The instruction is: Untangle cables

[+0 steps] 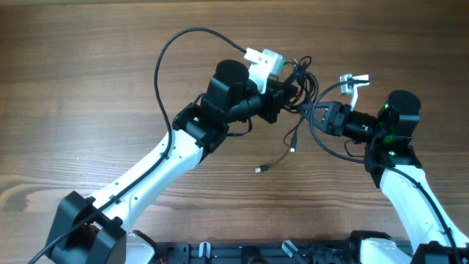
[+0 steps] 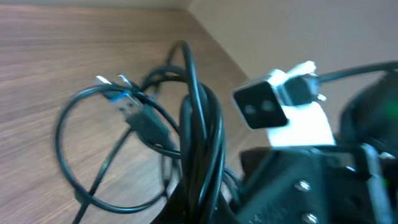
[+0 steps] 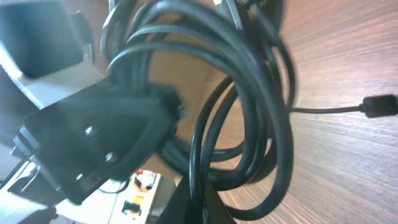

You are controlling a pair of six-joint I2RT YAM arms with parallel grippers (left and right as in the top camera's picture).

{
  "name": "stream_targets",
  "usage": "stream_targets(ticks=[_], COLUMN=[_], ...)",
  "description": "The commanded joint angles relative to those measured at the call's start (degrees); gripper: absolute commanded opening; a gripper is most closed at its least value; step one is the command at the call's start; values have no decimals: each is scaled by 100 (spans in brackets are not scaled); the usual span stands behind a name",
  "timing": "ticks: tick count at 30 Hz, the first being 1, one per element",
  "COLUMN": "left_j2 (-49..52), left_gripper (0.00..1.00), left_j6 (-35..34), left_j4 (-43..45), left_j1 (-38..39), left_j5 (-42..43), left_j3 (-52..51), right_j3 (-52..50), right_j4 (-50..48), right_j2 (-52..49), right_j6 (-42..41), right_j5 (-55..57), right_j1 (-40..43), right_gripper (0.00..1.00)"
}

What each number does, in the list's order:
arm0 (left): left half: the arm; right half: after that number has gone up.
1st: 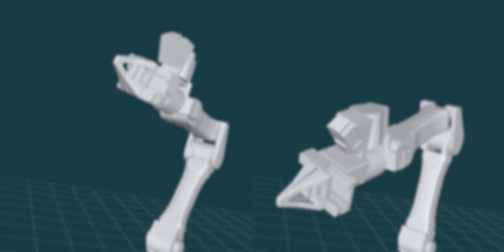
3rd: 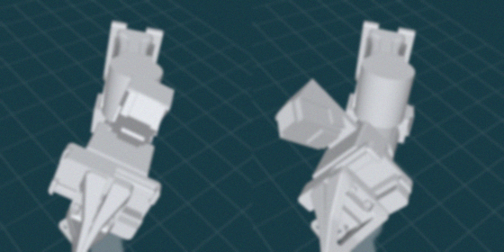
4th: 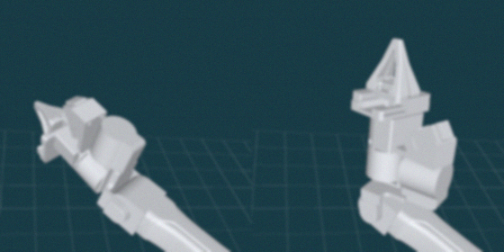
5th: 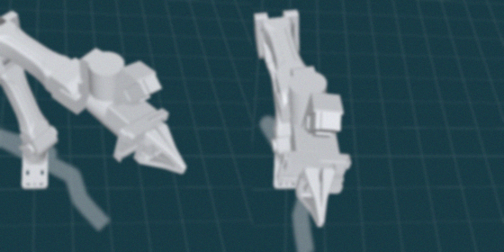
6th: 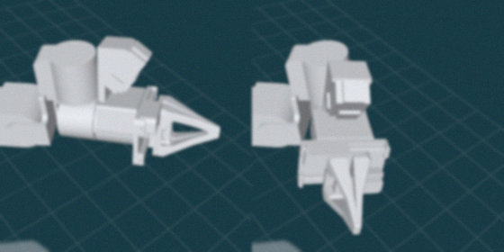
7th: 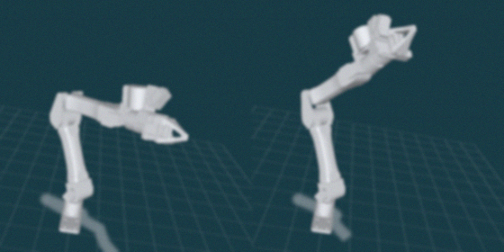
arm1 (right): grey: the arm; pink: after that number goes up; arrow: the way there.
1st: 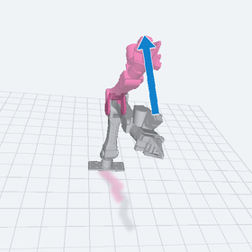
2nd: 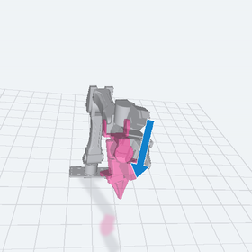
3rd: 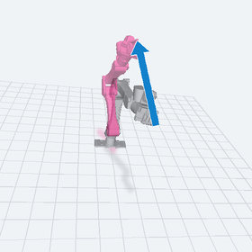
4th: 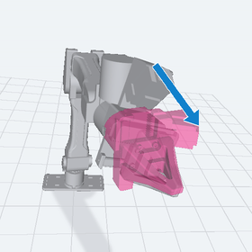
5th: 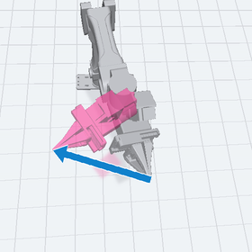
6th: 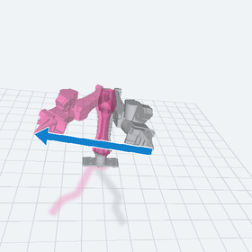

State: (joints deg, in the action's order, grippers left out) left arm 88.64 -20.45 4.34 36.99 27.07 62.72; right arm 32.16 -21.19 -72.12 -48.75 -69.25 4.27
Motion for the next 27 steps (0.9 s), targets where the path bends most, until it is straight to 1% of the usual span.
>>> stream_targets(ticks=[1, 3, 7, 12, 14, 19, 21, 23, 25, 26, 27], left_j2=[-79, -79, -76, -76, -76, -76, -74, -74, -74, -74, -74], left_gripper=[4, 4, 4, 4, 4, 4, 4, 4, 4, 4, 4], left_j6=[177, 422, 680, 680, 675, 675, 675, 675, 678, 678, 678], left_j4=[-92, -291, -531, -420, -262, -251, -326, -426, -551, -601, -645], left_j1=[2, 2, 4, 2, 2, 2, 2, 2, 2, -9, -42], left_j5=[894, 1169, 1665, 1646, 1521, 1510, 1510, 1510, 1510, 1510, 1510], left_j3=[-13, -13, -13, -13, -13, -13, -13, -13, -13, -13, -13], right_j3=[37, 37, 37, 37, 37, 37, 37, 37, 37, 37, 37], right_j4=[-24, -46, -129, -142, -144, -166, -369, -549, -721, -835, -975], right_j2=[-66, -66, -66, -66, -66, -66, -66, -66, -63, -63, -63], right_j6=[37, -76, -308, -415, -417, -398, -455, -400, -380, -396, -402], right_j5=[765, 949, 1058, 798, 625, 890, 903, 909, 881, 758, 501], right_j1=[9, 9, 9, -22, -214, -579, -614, -603, -518, -446, -348], right_gripper=[4, 4, 4, 4, 4, 5, 5, 10, 23, 27, 34])
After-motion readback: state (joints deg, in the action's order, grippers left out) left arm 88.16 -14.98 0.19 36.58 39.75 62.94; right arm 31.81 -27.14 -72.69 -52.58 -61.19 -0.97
